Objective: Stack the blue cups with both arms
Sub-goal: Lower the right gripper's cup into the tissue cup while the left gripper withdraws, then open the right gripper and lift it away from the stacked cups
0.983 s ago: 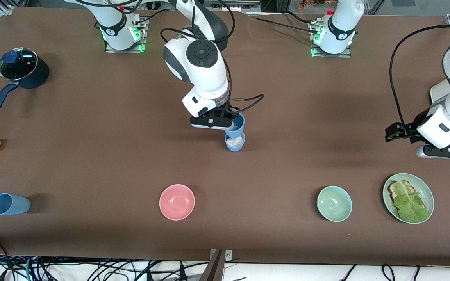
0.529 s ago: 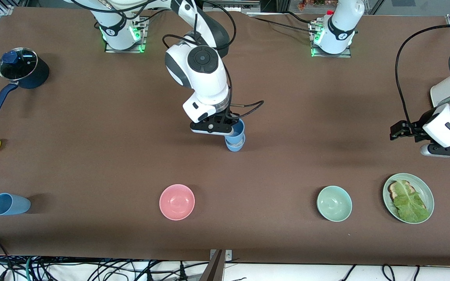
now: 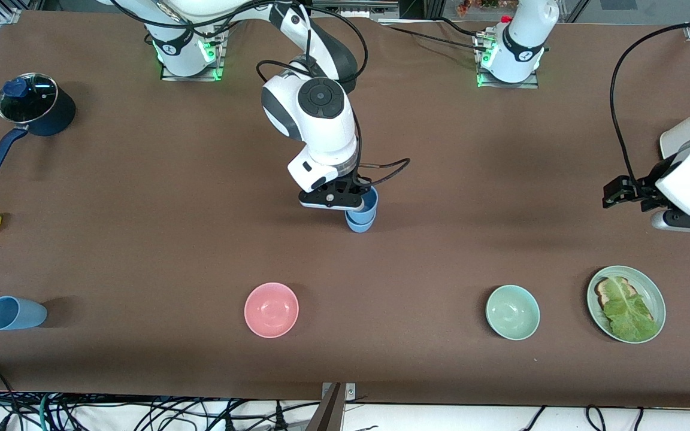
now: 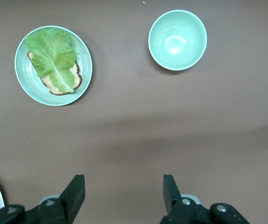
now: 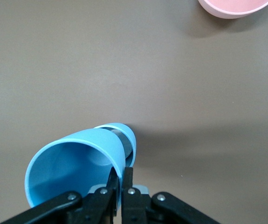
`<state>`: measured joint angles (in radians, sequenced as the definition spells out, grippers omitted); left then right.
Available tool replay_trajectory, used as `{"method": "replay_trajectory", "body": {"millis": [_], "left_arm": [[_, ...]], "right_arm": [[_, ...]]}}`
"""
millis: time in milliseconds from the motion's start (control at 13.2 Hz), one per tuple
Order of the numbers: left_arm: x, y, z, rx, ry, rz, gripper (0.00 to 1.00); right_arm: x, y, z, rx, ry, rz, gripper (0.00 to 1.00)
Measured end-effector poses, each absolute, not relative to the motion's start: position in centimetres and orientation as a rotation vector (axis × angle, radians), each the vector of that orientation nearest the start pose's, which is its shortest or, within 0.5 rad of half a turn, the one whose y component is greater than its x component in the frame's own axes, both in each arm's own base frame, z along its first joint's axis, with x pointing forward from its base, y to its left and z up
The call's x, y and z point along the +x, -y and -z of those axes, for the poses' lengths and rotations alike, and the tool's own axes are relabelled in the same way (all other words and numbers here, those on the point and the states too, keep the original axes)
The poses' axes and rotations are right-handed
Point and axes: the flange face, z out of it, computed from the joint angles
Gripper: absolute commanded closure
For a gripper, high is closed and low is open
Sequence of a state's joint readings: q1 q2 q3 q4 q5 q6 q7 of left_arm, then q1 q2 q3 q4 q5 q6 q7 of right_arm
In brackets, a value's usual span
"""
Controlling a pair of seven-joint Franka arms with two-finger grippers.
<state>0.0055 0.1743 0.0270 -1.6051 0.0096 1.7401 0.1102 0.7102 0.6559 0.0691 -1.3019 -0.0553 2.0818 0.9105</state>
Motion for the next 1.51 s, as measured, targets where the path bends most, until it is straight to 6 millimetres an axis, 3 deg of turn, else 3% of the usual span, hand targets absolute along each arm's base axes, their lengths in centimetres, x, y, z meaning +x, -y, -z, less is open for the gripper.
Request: {"method": "replay_trajectory", "body": {"millis": [302,378,756,832,983,1285,1512], "left_arm": [[60.1,-1.6,-52.3,-3.128,-0.135,-0.07,0.23],[59.8,-1.5,-52.3,-3.128,-0.136,-0.068,0.23],[58.2,-1.5,-51.4,-3.129,-0.136,-0.042,0.18],[58.1,-1.6,-51.2,-3.129,-0.134,-0.05,0.18],[58.0,-1.8,-51.0,-3.13,-0.129,-0.058,0.18],[58.0,-1.9,-51.0,-3.13,-0.126,-0.057,0.18],[57.3,-1.9,-51.6,-3.13,-0.126,-0.046,0.14]], "right_arm": [[54.1,-51.3,-36.9,-3.047,-0.189,0.137,1.0],[54.1,-51.3,-36.8,-3.047,-0.189,0.137,0.95],[54.3,-51.1,-36.8,-3.049,-0.194,0.14,0.39],[54.4,-51.0,-36.8,-3.049,-0.197,0.144,0.18],[54.8,-50.8,-37.3,-3.044,-0.206,0.156,0.0],[56.7,-48.0,-40.2,-3.049,-0.186,0.181,0.0],[58.2,-42.5,-44.2,-3.1,-0.118,0.146,0.0]]}}
